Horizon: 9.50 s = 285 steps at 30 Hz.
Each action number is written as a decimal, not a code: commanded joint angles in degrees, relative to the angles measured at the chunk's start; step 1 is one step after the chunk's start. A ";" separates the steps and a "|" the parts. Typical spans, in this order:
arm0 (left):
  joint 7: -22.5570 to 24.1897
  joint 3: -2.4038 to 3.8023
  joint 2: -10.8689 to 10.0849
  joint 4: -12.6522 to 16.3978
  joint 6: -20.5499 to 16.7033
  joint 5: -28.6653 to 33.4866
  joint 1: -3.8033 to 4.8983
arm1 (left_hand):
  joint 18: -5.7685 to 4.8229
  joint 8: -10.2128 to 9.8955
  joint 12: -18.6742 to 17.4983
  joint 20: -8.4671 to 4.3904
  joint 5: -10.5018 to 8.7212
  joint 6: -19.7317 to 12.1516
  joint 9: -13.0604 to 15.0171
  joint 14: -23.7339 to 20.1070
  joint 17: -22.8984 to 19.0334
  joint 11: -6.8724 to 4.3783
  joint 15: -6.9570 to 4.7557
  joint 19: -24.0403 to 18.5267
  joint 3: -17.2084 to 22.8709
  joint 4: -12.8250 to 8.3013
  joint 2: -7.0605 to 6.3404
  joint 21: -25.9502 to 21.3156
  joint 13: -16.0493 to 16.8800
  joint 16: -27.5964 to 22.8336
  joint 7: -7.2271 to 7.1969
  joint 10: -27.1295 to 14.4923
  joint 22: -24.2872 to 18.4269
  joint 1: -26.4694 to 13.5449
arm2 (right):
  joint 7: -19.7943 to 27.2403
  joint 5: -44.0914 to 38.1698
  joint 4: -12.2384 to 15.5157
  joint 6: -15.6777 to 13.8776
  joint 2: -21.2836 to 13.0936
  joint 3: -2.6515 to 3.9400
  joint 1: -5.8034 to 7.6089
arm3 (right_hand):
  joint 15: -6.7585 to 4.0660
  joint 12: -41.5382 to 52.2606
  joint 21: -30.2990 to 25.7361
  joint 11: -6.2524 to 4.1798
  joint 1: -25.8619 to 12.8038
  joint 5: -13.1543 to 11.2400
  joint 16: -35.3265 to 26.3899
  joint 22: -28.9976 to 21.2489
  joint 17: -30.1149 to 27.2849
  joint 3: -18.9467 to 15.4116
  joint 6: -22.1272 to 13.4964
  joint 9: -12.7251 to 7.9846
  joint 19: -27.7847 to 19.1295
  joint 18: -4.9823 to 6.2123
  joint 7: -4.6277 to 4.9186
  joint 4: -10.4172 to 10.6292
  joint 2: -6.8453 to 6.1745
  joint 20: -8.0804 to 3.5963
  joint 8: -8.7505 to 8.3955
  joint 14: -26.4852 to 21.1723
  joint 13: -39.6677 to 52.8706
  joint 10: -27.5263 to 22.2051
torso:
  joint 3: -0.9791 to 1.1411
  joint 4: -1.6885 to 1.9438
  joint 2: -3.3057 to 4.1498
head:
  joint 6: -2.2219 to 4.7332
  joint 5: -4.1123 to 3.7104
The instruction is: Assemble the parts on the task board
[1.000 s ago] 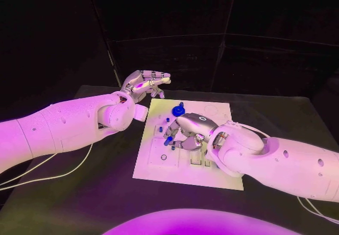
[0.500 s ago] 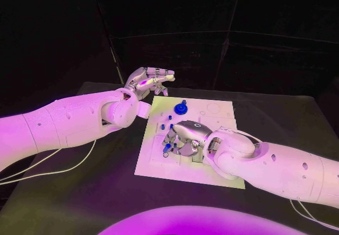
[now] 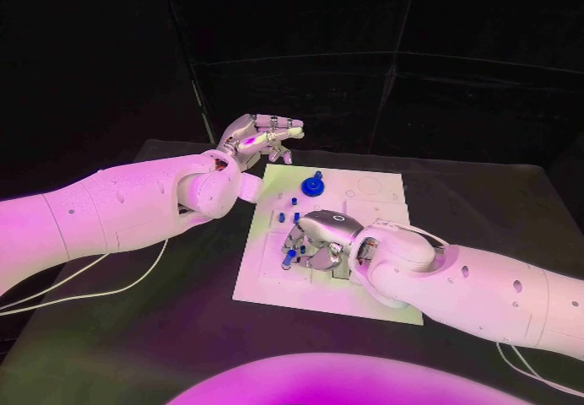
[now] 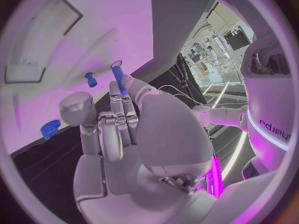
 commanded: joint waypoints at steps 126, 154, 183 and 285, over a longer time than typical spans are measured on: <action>-0.26 -0.52 -2.19 0.97 2.22 0.13 0.10 | 0.39 0.63 0.73 0.03 0.04 -0.02 0.04 0.09 0.01 -0.17 0.13 0.33 0.15 0.33 -0.10 -0.44 0.00 0.63 0.01 -0.19 -0.21 0.45 | -27.93 9.58 14.68 -2.45 -24.72 -3.24 1.17 | -3.69 70.98 14.29 -3.36 -12.78 13.48 -15.88 22.24 -5.13 -34.98 -10.51 4.16 5.79 -3.98 -2.98 15.78 0.93 -3.30 21.53 2.12 76.81 17.49 | -0.60 -1.92 -1.09 | 0.46 -6.89; -0.40 -0.60 -2.44 1.06 2.46 0.13 0.10 | 0.39 0.63 0.73 0.03 0.04 -0.02 0.04 0.09 0.01 -0.17 0.13 0.33 0.15 0.33 -0.10 -0.44 0.00 0.63 0.01 -0.19 -0.21 0.45 | -28.55 8.08 12.20 -3.42 -20.06 -3.25 -0.34 | -3.74 70.79 14.92 -3.52 -12.74 12.41 -16.15 22.99 -4.75 -34.17 -9.88 5.26 5.43 -4.01 -3.20 15.50 4.10 -3.12 21.98 2.25 77.21 17.48 | -0.53 -2.13 -1.19 | 0.33 -6.70; -0.15 -0.73 -2.46 1.26 2.55 0.13 0.08 | 0.39 0.72 0.92 0.01 0.03 -0.01 0.04 0.13 -0.05 -0.17 0.11 0.41 0.12 0.41 -0.14 -0.49 0.00 0.69 0.03 -0.18 -0.26 0.39 | -26.27 10.90 17.16 -10.60 -19.52 -3.12 -0.41 | -4.25 70.84 15.42 -4.15 -13.22 11.86 -16.46 23.67 -4.25 -36.29 -7.25 6.33 5.38 -4.07 -3.89 15.64 6.62 -3.52 20.43 2.41 78.38 18.42 | -0.66 -1.96 -1.12 | 0.70 -6.22; -0.66 -0.89 -2.40 1.21 2.83 0.13 0.10 | 0.37 0.67 0.95 0.01 0.04 -0.20 -0.01 0.12 -0.10 -0.10 0.14 0.45 0.09 0.49 -0.15 -0.54 -0.03 0.72 0.13 -0.36 -0.29 0.31 | -28.45 -9.99 13.35 -5.40 -14.94 -3.07 -0.36 | -5.34 69.71 15.83 -5.68 -10.05 21.34 -17.30 24.93 -3.08 -33.19 -1.33 9.66 5.60 -4.24 -5.70 15.68 4.51 -4.40 19.18 2.74 79.30 18.93 | -0.66 -2.09 -1.19 | 0.61 -5.78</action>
